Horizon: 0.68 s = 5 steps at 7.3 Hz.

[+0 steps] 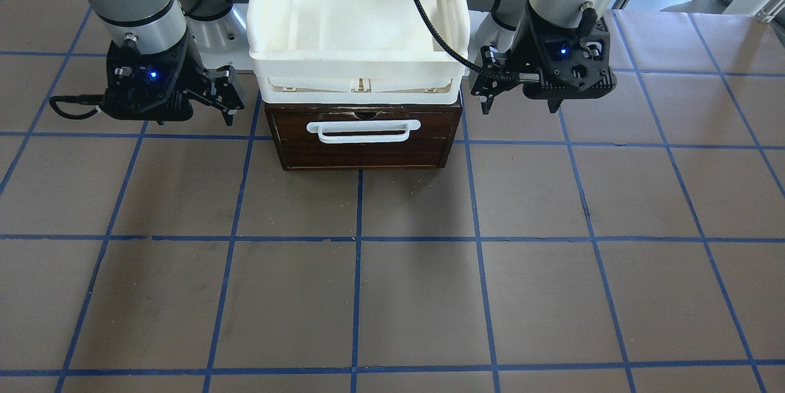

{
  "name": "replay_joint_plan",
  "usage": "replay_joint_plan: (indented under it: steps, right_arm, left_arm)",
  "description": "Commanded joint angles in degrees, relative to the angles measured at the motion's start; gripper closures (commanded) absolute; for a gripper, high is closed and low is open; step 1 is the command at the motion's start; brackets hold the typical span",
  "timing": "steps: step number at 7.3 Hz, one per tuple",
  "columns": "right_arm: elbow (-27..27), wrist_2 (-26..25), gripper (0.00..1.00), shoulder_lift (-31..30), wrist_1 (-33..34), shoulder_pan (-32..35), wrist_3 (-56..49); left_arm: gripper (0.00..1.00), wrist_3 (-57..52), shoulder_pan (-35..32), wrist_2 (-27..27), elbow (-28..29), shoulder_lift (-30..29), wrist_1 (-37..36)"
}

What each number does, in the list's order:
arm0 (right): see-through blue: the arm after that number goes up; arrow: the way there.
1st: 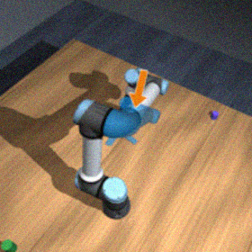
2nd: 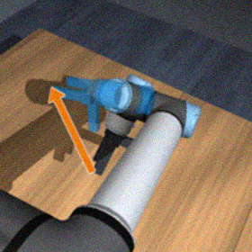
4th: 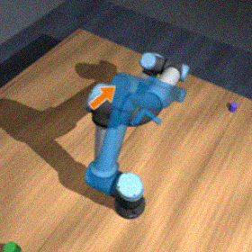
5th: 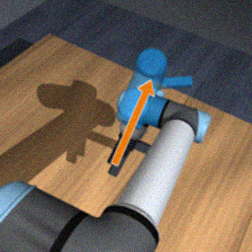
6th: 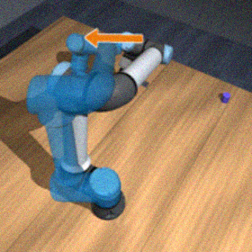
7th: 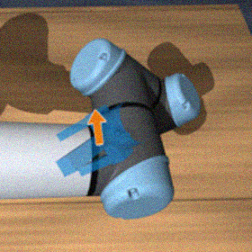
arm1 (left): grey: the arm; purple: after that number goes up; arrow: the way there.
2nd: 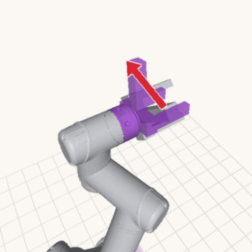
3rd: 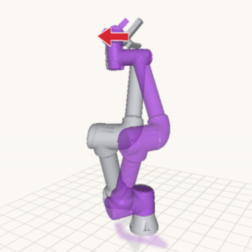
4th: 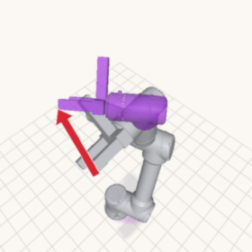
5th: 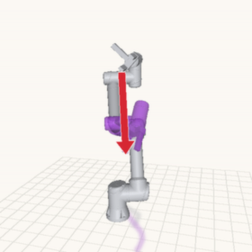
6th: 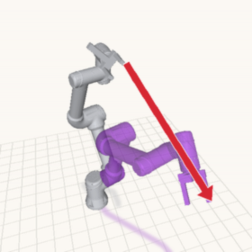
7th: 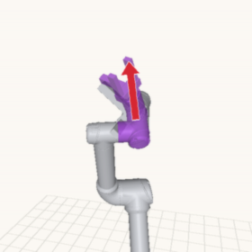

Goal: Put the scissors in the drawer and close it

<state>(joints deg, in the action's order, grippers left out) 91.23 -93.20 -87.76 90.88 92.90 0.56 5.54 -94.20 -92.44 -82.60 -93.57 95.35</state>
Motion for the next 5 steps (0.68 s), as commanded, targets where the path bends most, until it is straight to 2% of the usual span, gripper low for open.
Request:
replay_joint_plan:
  steps: [1,5]
  right_arm:
    - [0.00,-0.31,0.00,-0.04,0.00,0.00,-0.04]
    - [0.09,-0.49,0.00,-0.13,-0.09,0.00,-0.12]
  left_arm:
    - [0.00,0.00,-0.02,0.15,-0.19,0.23,-0.34]
    - [0.00,0.00,-0.02,0.42,-0.37,0.49,-0.34]
